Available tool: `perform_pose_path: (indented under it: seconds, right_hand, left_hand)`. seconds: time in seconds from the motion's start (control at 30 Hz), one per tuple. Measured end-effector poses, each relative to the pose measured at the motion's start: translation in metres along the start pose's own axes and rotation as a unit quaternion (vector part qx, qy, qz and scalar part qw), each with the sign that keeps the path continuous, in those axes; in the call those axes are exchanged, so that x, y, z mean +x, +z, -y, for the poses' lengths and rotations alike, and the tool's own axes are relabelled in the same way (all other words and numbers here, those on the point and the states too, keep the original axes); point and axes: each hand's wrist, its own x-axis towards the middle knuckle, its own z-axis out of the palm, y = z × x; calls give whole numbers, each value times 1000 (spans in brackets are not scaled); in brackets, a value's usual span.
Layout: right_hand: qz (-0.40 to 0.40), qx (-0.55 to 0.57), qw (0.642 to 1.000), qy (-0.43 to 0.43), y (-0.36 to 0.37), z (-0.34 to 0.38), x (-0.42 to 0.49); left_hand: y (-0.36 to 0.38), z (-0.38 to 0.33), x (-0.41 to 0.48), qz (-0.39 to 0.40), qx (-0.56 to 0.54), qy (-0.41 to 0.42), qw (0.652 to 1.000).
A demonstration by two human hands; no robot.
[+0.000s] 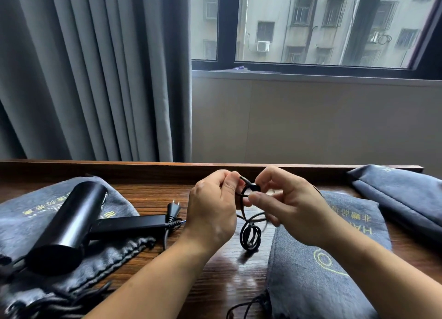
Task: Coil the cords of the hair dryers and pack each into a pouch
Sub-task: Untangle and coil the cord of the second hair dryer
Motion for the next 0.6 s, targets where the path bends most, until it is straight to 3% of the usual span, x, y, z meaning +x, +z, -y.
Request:
perform_pose_path:
  seconds: [0.07, 0.2, 0.27, 0.4, 0.5, 0.57, 0.6]
  right_hand:
    - [-8, -49, 999, -10, -3, -3, 0]
    - [-15, -77, 997, -20, -13, -6, -2]
    - [-16, -87, 996, -26, -15, -6, -3]
    - [12, -67, 997, -26, -11, -3, -3]
    - [13, -68, 997, -35, -7, 1, -3]
    - [-12, -126, 991, -52, -5, 2, -3]
    - [-26, -142, 988, -52, -5, 2, -3]
  left_hand:
    - [1, 1, -1, 21, -29, -6, 999]
    - [-3, 6, -1, 121, 82, 172, 974]
    - [-7, 6, 2, 112, 123, 210, 963]
    - [-8, -1, 1, 74, -25, 78, 994]
    - [-5, -6, 0, 7, -52, -17, 998]
    - [-2, -1, 0, 5, -39, -32, 999]
    - [-2, 0, -1, 14, -8, 2, 1000]
